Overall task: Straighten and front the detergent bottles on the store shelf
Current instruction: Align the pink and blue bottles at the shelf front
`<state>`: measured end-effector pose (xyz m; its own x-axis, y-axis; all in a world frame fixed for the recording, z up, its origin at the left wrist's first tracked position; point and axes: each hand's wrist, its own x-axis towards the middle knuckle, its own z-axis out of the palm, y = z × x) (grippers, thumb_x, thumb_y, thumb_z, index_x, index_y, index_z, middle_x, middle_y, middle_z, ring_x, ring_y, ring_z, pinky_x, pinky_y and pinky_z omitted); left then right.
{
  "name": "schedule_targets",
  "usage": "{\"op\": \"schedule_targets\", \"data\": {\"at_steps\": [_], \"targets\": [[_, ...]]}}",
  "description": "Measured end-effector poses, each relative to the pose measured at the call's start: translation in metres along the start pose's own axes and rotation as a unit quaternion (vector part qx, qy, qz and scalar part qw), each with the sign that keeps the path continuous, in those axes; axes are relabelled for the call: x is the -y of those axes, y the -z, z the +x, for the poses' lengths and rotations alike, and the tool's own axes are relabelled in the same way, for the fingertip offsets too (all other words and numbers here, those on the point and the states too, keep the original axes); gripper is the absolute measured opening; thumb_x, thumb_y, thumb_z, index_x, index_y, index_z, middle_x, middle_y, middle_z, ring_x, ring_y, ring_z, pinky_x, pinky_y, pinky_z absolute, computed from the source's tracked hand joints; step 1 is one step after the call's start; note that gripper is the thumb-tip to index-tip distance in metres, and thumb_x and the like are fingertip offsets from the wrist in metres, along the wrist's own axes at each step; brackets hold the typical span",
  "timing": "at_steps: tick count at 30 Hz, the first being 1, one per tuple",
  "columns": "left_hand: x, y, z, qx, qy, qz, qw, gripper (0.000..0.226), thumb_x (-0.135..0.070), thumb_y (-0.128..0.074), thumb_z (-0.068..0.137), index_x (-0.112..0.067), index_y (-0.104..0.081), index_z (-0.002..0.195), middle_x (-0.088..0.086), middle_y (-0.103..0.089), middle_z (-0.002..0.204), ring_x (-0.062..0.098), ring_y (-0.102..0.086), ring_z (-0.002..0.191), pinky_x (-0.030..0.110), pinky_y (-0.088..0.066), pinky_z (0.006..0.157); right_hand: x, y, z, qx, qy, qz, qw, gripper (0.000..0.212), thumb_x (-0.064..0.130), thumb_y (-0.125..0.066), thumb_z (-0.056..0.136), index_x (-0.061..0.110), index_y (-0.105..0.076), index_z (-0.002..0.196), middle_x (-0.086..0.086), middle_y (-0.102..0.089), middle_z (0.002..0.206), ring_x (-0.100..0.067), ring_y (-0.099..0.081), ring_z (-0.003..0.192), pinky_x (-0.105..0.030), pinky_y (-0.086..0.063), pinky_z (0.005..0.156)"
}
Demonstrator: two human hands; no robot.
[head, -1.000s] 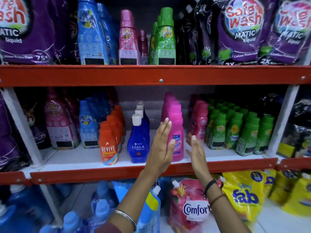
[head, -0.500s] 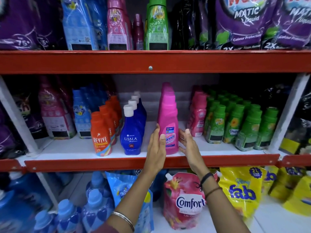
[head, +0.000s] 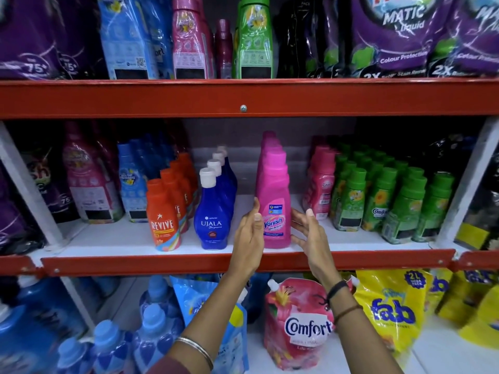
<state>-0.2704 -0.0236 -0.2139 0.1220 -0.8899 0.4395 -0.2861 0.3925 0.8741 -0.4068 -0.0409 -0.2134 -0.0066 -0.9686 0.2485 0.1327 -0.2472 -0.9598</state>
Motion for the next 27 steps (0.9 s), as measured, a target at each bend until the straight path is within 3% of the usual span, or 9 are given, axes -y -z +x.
{"op": "schedule_targets", "data": {"at_steps": [4, 8, 10, 12, 16, 19, 22, 24, 27], "targets": [[-0.002, 0.000, -0.001, -0.010, -0.008, 0.013, 1.000, 0.052, -0.040, -0.026, 0.098, -0.023, -0.032, 0.147, -0.006, -0.047, 0.126, -0.016, -0.045, 0.099, -0.007, -0.033, 0.075, 0.001, -0.001, -0.001, -0.003, 0.001, -0.007, 1.000, 0.052, 0.045, -0.027, 0.097, 0.013, -0.054, 0.128, -0.005, -0.060, 0.124, -0.010, -0.058, 0.109, -0.039, -0.047, 0.100], [-0.005, 0.002, -0.003, 0.001, -0.016, 0.034, 0.999, 0.054, -0.042, -0.025, 0.097, -0.024, -0.027, 0.148, -0.008, -0.041, 0.130, -0.022, -0.039, 0.102, -0.009, -0.029, 0.078, 0.001, -0.003, -0.004, -0.006, 0.017, -0.025, 1.000, 0.065, 0.063, -0.033, 0.085, 0.021, -0.051, 0.131, -0.004, -0.056, 0.135, -0.014, -0.054, 0.122, -0.039, -0.045, 0.105], [-0.004, 0.004, -0.010, -0.008, -0.032, 0.025, 0.999, 0.052, -0.045, -0.025, 0.099, -0.024, -0.029, 0.147, -0.007, -0.036, 0.143, -0.017, -0.035, 0.119, -0.002, -0.028, 0.097, 0.000, -0.009, -0.011, -0.049, 0.069, -0.061, 0.995, 0.059, 0.060, -0.036, 0.089, 0.023, -0.048, 0.133, 0.001, -0.051, 0.137, -0.002, -0.048, 0.123, -0.019, -0.041, 0.104], [-0.001, 0.010, -0.021, -0.062, -0.078, 0.012, 0.995, 0.054, -0.053, -0.024, 0.099, -0.024, -0.033, 0.144, -0.008, -0.033, 0.150, -0.013, -0.024, 0.133, 0.013, -0.021, 0.112, 0.001, -0.020, -0.024, -0.103, 0.148, -0.094, 0.979, 0.051, 0.049, -0.037, 0.093, 0.019, -0.048, 0.132, 0.002, -0.050, 0.131, 0.015, -0.046, 0.113, 0.002, -0.035, 0.088], [0.011, 0.040, -0.031, -0.192, -0.154, -0.012, 0.969, 0.052, -0.054, -0.018, 0.098, -0.029, -0.035, 0.141, -0.004, -0.036, 0.151, 0.007, -0.025, 0.142, 0.021, -0.018, 0.116, -0.007, -0.056, -0.043, -0.057, 0.217, -0.089, 0.970, 0.040, 0.055, -0.035, 0.089, 0.036, -0.053, 0.120, 0.000, -0.057, 0.127, -0.003, -0.050, 0.121, -0.017, -0.039, 0.101], [0.018, 0.066, -0.025, -0.217, -0.084, -0.036, 0.972, 0.045, -0.056, -0.019, 0.095, -0.044, -0.032, 0.137, -0.004, -0.033, 0.153, 0.011, -0.023, 0.143, 0.041, -0.020, 0.119, -0.014, -0.094, -0.043, 0.022, 0.164, -0.092, 0.982, 0.061, 0.075, -0.028, 0.080, 0.040, -0.045, 0.126, 0.004, -0.049, 0.140, -0.010, -0.040, 0.134, -0.031, -0.031, 0.113], [0.025, 0.085, -0.014, -0.175, -0.019, -0.045, 0.983, 0.072, -0.078, -0.014, 0.083, -0.039, -0.032, 0.141, -0.005, -0.030, 0.154, 0.009, -0.021, 0.144, 0.044, -0.018, 0.120, -0.013, -0.121, -0.034, 0.034, 0.094, -0.082, 0.992, 0.072, 0.082, -0.021, 0.075, 0.038, -0.037, 0.128, 0.012, -0.042, 0.138, -0.004, -0.037, 0.132, -0.036, -0.026, 0.117], [0.026, 0.094, -0.010, -0.135, -0.016, -0.048, 0.990, 0.082, -0.082, -0.012, 0.081, -0.034, -0.034, 0.144, -0.004, -0.032, 0.153, 0.002, -0.026, 0.140, 0.034, -0.022, 0.119, -0.013, -0.129, -0.027, 0.028, 0.063, -0.049, 0.996, 0.057, 0.079, -0.022, 0.078, 0.044, -0.043, 0.118, 0.016, -0.048, 0.129, -0.004, -0.043, 0.127, -0.041, -0.029, 0.116], [0.024, 0.099, -0.009, -0.084, -0.028, -0.048, 0.995, 0.086, -0.085, -0.012, 0.078, -0.033, -0.038, 0.141, -0.006, -0.039, 0.147, -0.025, -0.033, 0.120, -0.003, -0.026, 0.095, -0.013, -0.132, -0.021, 0.025, 0.037, -0.019, 0.999, 0.074, 0.081, -0.025, 0.077, 0.031, -0.053, 0.124, 0.005, -0.057, 0.130, -0.004, -0.052, 0.121, -0.038, -0.040, 0.109]]}}
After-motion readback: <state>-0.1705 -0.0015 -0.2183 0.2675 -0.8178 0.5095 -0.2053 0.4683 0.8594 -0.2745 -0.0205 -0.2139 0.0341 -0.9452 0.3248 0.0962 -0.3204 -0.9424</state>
